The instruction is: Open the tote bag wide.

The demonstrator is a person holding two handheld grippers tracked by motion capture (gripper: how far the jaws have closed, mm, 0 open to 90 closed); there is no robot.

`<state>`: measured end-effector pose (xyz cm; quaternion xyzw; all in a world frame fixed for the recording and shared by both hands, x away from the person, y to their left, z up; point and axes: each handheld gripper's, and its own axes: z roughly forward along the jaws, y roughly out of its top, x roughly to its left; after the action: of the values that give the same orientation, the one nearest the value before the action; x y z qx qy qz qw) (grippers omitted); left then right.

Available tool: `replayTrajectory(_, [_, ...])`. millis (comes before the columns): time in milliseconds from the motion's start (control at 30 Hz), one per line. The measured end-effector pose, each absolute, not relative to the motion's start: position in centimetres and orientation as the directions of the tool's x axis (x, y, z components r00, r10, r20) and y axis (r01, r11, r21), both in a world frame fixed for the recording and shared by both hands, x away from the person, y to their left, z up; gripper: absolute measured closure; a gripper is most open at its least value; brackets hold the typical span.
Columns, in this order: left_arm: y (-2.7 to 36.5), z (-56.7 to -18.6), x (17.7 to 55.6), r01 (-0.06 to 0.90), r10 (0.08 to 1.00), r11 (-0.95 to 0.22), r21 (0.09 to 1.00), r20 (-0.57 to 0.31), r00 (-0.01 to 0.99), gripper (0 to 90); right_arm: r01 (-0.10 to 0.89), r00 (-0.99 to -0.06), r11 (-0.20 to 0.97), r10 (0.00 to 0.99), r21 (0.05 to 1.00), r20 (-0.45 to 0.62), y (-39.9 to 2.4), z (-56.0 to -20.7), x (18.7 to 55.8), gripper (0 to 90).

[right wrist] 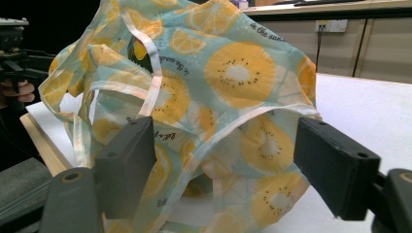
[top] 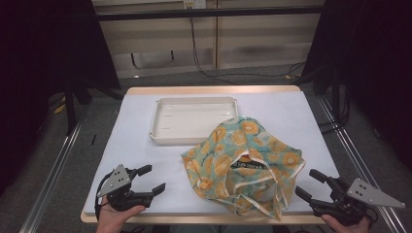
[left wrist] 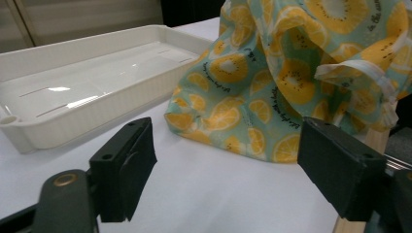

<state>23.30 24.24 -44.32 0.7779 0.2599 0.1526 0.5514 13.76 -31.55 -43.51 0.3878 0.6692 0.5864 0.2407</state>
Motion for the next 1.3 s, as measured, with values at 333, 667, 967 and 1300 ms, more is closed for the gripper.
replayTrajectory(333, [23.3,-44.2,23.2,0.214,0.526,-0.291,0.932,-0.031,0.850,35.8,0.211,-0.626,0.059,0.775,0.976,0.088,-30.8,-43.0,13.6,39.0])
replayTrajectory(667, [22.1,-43.9,22.4,0.206,0.489,-0.298,0.932,-0.037,0.872,40.7,0.216,-0.685,0.059,0.721,0.975,0.108,-29.6,-41.9,13.9,48.9])
replayTrajectory(967, [19.5,-43.1,22.3,0.170,0.377,-0.310,0.935,-0.043,0.925,54.1,0.210,-0.710,0.119,0.701,0.970,0.068,-28.2,-40.5,15.2,56.0])
replayTrajectory(1300, [15.3,-41.5,23.0,0.129,0.274,-0.299,0.946,-0.045,0.961,54.1,0.197,-0.725,0.155,0.688,0.968,0.037,-26.7,-39.4,18.0,53.5])
